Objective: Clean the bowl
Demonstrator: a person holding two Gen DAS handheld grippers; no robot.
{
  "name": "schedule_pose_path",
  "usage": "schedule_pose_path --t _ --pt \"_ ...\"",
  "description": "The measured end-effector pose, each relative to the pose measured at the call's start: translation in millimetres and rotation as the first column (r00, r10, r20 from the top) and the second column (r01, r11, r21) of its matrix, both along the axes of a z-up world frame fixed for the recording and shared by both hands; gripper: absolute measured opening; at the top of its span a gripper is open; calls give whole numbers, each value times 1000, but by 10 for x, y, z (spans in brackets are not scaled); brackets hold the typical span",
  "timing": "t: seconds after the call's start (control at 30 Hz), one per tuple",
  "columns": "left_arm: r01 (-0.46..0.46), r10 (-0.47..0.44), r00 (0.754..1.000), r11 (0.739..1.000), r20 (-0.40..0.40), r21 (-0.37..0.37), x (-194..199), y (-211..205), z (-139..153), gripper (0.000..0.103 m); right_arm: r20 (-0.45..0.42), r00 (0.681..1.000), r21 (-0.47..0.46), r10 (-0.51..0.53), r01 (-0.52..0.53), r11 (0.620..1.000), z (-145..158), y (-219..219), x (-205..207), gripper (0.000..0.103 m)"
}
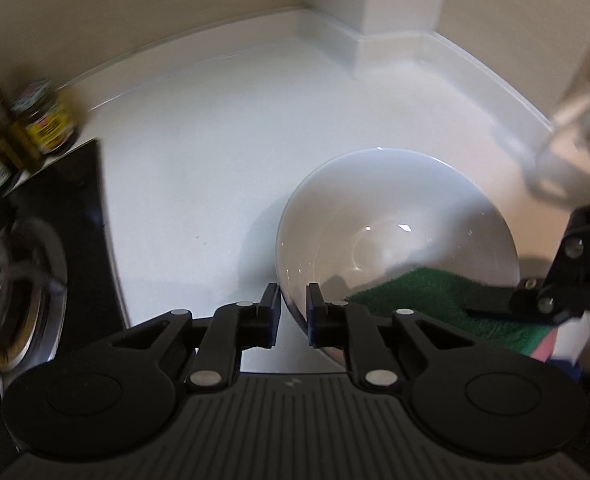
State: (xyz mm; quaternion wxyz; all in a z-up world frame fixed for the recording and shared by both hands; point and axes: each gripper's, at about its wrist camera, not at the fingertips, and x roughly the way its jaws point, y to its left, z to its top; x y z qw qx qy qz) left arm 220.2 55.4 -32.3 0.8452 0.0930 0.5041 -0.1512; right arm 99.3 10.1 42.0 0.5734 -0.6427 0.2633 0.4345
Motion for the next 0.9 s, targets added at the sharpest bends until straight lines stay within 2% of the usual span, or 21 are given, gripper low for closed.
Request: schedule_pose_path --t 0.1,0.13,0.27,0.47,0.53,0.57,0.63,0.73,0.8,0.9 --pt "56 -56 998 998 -12 1 68 11 -5 21 57 992 -104 115 -109 989 -69 -94 -38 31" --pt "63 -63 998 998 -13 7 91 3 -4 21 63 991 -117 115 -107 987 -79 -87 -27 31" --pt "15 -15 1000 1000 -10 13 135 -6 4 18 28 1000 -57 -11 13 998 -66 -40 89 31" --pt "-126 127 992 989 6 -72 -73 45 19 18 -44 982 5 -184 184 983 -112 13 263 31" --pt "-128 129 991 991 34 -44 -76 4 0 18 -59 976 5 -209 210 978 -86 59 277 30" --pt "-124 125 991 992 52 -21 -66 -23 -8 11 -63 976 10 -209 210 978 -88 90 272 30" --pt "-100 101 993 995 53 -29 -1 5 -13 10 -65 982 19 -179 180 983 -96 121 234 30" --pt "-12 14 1000 999 28 -49 91 73 -8 12 -19 998 4 -61 61 998 -127 34 119 31" --pt "42 -41 999 998 20 -44 117 78 -8 16 14 1000 -56 7 -6 998 -167 -55 64 30" --pt "63 -63 998 997 19 -41 149 82 -8 16 55 996 -138 75 -67 988 -231 -160 13 30"
